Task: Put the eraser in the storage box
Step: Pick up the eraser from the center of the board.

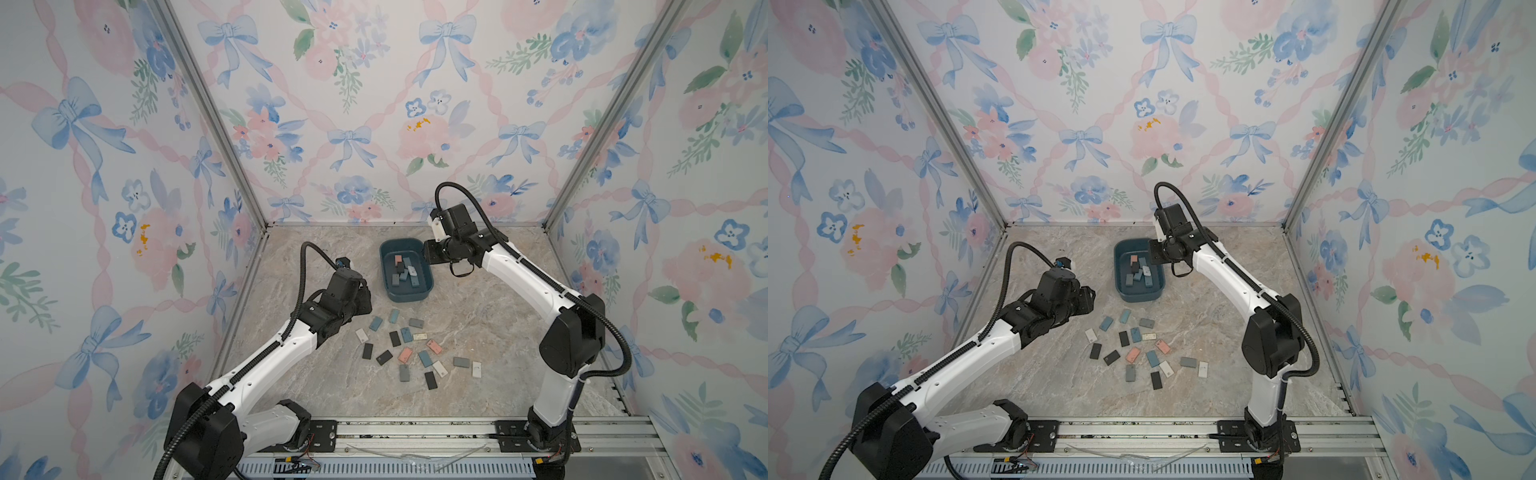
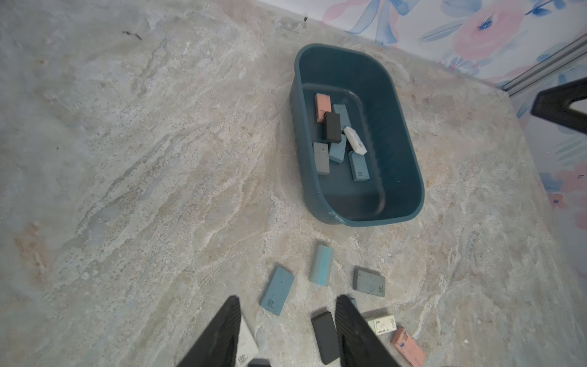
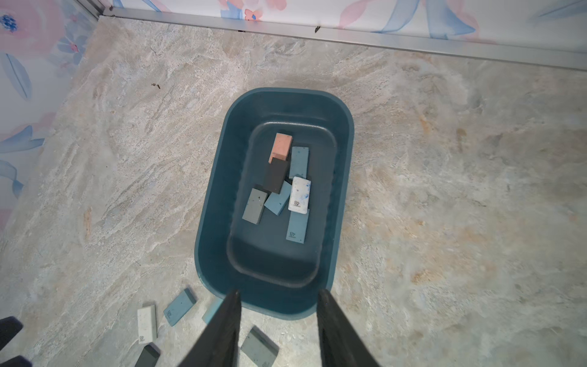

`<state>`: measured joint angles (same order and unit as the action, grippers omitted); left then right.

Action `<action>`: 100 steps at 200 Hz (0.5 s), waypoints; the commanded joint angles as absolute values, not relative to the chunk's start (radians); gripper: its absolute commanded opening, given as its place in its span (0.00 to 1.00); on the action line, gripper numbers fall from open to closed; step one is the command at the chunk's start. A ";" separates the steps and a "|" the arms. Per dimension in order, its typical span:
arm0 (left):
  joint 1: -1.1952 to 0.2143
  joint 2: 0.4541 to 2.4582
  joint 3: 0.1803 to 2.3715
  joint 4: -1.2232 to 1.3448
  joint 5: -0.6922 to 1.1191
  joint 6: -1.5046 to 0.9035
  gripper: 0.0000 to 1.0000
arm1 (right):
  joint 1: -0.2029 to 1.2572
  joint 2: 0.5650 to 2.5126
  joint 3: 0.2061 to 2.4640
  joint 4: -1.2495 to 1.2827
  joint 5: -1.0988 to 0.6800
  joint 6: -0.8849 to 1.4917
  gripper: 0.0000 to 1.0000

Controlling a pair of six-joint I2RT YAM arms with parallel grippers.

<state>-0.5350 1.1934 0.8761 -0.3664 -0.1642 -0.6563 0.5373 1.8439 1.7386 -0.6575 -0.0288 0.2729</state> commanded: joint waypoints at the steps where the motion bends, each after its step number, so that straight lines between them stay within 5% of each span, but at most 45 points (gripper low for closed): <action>1: -0.534 1.232 0.847 -0.428 -0.119 -0.742 0.52 | 0.528 1.764 1.645 -0.568 -0.009 0.293 0.43; 100: -0.583 1.320 0.744 -0.456 -0.142 -0.975 0.57 | 0.467 1.628 1.430 -0.468 -0.040 0.334 0.43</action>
